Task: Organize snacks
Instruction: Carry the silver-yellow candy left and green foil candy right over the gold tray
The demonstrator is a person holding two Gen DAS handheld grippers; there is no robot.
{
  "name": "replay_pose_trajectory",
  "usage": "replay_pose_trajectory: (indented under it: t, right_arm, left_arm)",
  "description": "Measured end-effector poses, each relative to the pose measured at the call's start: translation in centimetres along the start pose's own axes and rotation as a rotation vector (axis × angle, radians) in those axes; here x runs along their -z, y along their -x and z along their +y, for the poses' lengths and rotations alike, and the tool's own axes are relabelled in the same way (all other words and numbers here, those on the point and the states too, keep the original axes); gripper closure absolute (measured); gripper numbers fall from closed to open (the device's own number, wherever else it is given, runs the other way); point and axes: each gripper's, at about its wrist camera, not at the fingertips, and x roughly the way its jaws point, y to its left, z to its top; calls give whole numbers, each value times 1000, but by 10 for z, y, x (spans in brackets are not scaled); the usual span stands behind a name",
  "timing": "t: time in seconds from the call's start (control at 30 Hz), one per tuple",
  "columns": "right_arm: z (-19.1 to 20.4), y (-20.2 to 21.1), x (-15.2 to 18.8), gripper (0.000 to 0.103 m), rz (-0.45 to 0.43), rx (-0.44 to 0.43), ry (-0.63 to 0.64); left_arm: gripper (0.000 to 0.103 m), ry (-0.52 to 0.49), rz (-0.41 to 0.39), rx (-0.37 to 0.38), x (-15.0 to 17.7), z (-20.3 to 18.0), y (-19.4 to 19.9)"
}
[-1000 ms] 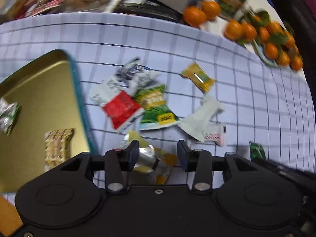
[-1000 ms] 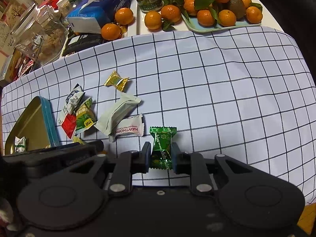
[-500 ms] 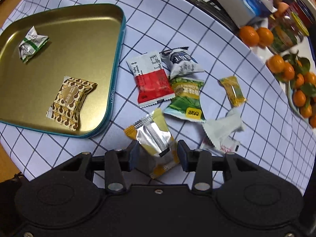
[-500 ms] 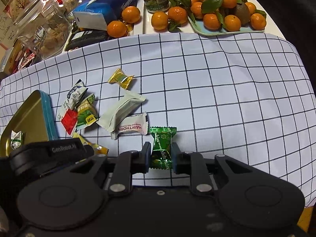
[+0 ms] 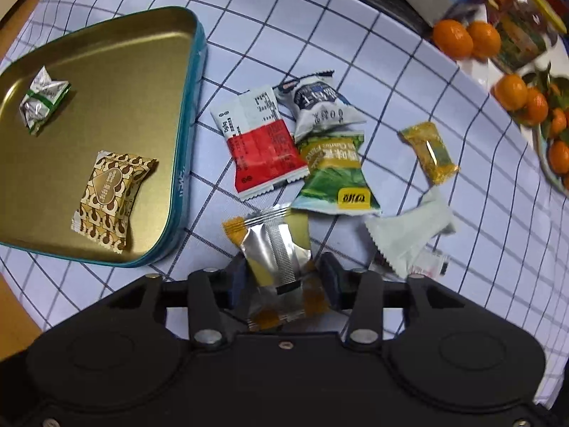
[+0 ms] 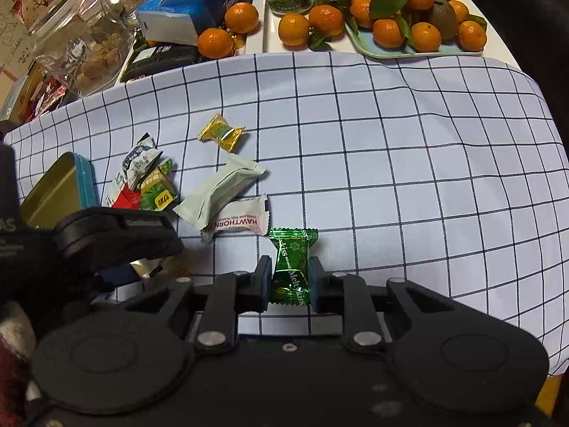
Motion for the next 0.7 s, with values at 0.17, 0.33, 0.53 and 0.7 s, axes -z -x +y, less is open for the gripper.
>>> replay_pose_trajectory:
  t: [0.17, 0.33, 0.53, 0.7]
  right_arm:
    - [4, -2, -1, 81, 3, 2, 7]
    - [14, -3, -4, 81, -5, 4, 13]
    - [47, -5, -8, 81, -16, -25, 46]
    - [94, -7, -12, 81, -36, -87, 104]
  left_arm:
    - [59, -45, -18, -4, 1, 2, 10]
    - [59, -67, -144, -29, -9, 23, 48]
    - [59, -21, -246, -71, -33, 64, 76]
    - [59, 86, -222, -112, -58, 120, 74]
